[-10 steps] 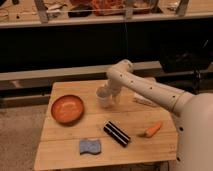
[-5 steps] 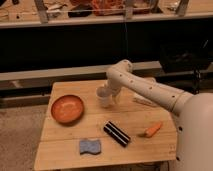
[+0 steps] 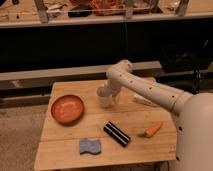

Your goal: Pick up the ceramic cup

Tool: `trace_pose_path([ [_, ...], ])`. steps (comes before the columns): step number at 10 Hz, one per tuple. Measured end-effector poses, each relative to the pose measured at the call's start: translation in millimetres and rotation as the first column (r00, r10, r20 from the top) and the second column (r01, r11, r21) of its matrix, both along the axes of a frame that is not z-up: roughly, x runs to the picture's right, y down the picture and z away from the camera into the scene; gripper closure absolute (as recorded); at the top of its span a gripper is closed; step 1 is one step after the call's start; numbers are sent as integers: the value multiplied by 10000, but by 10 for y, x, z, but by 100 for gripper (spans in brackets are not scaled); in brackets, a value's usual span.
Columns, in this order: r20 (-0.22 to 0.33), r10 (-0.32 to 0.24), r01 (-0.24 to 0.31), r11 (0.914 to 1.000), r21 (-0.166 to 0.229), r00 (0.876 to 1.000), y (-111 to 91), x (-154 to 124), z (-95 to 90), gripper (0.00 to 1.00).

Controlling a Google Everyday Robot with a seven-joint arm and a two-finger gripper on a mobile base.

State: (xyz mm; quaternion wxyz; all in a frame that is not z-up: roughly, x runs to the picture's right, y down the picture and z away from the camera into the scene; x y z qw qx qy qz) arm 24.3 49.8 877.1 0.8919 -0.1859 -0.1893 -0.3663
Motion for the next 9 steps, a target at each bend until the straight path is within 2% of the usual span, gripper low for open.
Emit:
trace_pose_path([
  [2,0,-17,17,10000,-7,10000,1,-5,0,20],
  [3,9,-13,13,10000,-2,10000,2,-10,1,21],
  [6,4,5,-5,10000,74,10000,6,-24,23,45],
  [8,18,4,-4,10000,82,10000,10,-38,33,67],
  [9,10,21,-21,9999,103,10000,9,-36,36,75],
])
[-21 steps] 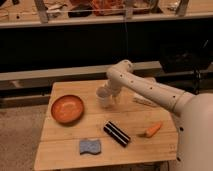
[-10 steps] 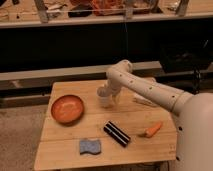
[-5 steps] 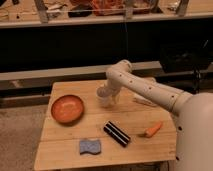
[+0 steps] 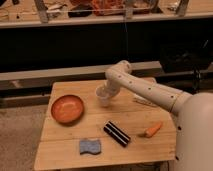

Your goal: Pick up the ceramic cup

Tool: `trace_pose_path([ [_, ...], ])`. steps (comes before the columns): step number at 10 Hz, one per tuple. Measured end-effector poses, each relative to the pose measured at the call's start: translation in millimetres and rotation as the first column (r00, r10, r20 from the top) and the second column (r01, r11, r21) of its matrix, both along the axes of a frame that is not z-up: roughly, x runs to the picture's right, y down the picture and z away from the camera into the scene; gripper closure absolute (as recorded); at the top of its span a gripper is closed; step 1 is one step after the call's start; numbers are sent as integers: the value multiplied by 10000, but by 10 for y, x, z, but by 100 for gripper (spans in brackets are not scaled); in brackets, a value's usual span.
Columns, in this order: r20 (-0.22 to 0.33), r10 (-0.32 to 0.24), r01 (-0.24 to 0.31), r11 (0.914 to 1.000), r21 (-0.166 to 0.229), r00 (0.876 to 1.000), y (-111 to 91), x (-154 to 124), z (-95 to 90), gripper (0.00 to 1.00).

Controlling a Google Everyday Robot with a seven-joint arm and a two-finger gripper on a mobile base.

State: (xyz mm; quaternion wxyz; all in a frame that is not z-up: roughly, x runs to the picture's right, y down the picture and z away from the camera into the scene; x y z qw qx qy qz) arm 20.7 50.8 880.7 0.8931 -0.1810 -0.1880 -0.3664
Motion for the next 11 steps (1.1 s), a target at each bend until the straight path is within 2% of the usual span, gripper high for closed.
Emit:
trace_pose_path([
  [2,33,-33,33,10000,73,10000,10,-22,-4,94],
  [3,41,-46,46,9999,108,10000,-9,-19,-41,96],
  [6,69,-87,86,9998,177,9999,-221,-6,-318,96],
  [10,118,-97,94,9995,311,9999,-358,7,-524,96],
  [11,92,-68,65,9994,334,9999,-468,41,-635,96],
])
